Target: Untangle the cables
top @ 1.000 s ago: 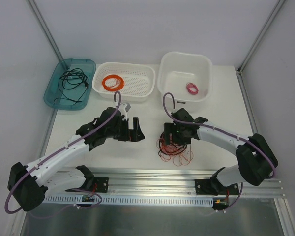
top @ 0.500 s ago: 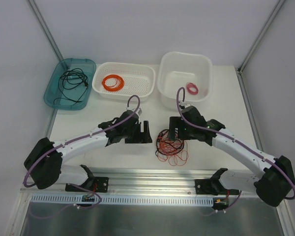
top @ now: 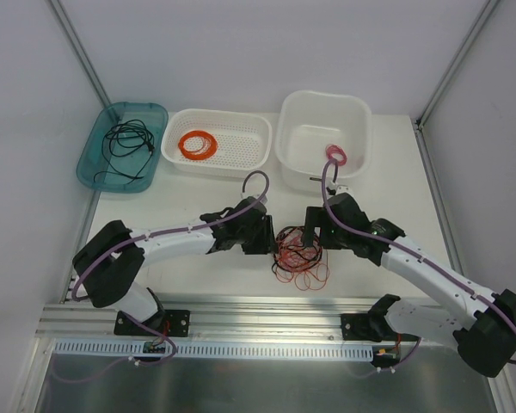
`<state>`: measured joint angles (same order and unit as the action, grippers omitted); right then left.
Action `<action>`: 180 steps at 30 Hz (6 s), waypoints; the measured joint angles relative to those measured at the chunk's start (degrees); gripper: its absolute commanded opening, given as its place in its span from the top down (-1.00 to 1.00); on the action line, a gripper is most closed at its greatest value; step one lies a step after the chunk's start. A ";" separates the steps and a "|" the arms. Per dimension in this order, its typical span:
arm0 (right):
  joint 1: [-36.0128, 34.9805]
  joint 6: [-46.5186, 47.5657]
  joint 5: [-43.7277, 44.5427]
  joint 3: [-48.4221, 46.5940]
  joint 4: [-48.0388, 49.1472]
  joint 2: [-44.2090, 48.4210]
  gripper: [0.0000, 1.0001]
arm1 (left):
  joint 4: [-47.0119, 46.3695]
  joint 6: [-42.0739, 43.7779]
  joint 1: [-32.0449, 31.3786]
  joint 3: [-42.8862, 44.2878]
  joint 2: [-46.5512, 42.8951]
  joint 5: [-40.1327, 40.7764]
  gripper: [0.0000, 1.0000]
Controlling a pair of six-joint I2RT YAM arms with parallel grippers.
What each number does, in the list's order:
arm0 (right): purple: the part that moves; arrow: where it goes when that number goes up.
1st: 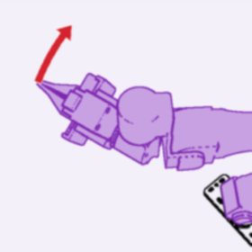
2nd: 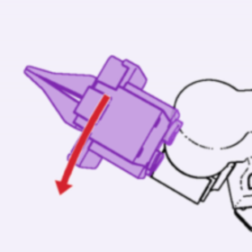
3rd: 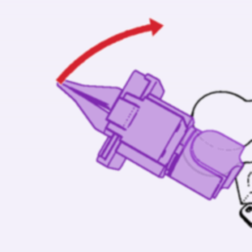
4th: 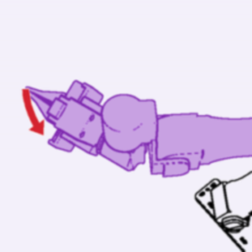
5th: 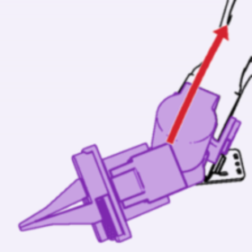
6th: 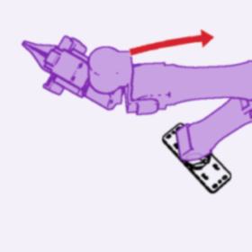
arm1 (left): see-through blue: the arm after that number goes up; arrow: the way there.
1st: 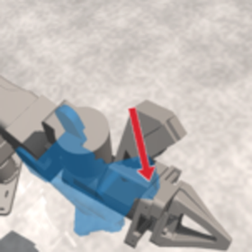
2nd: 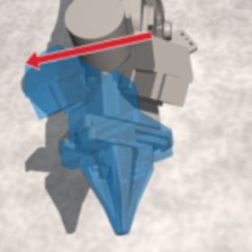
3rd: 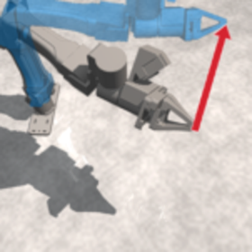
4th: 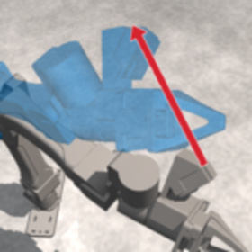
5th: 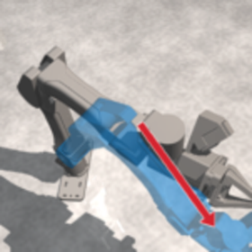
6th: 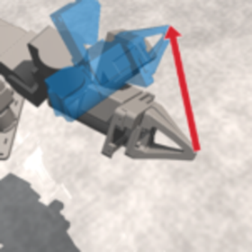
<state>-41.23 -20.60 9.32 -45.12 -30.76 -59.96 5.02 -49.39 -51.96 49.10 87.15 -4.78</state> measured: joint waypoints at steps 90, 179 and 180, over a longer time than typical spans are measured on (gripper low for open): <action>15.13 -5.49 -8.35 8.39 4.20 -14.64 0.39 | 33.09 38.27 12.72 50.16 -29.64 28.09 1.00; 17.09 8.92 -6.95 -2.32 -11.50 4.35 -0.94 | -8.90 48.13 34.07 74.07 18.32 12.63 1.00; 17.09 8.98 -6.97 -2.19 -11.50 4.35 -0.94 | -8.76 47.84 34.07 72.19 19.69 12.59 1.00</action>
<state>-24.14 -11.62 2.35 -47.31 -42.26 -55.61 -3.75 -1.54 -17.89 121.30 106.85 7.81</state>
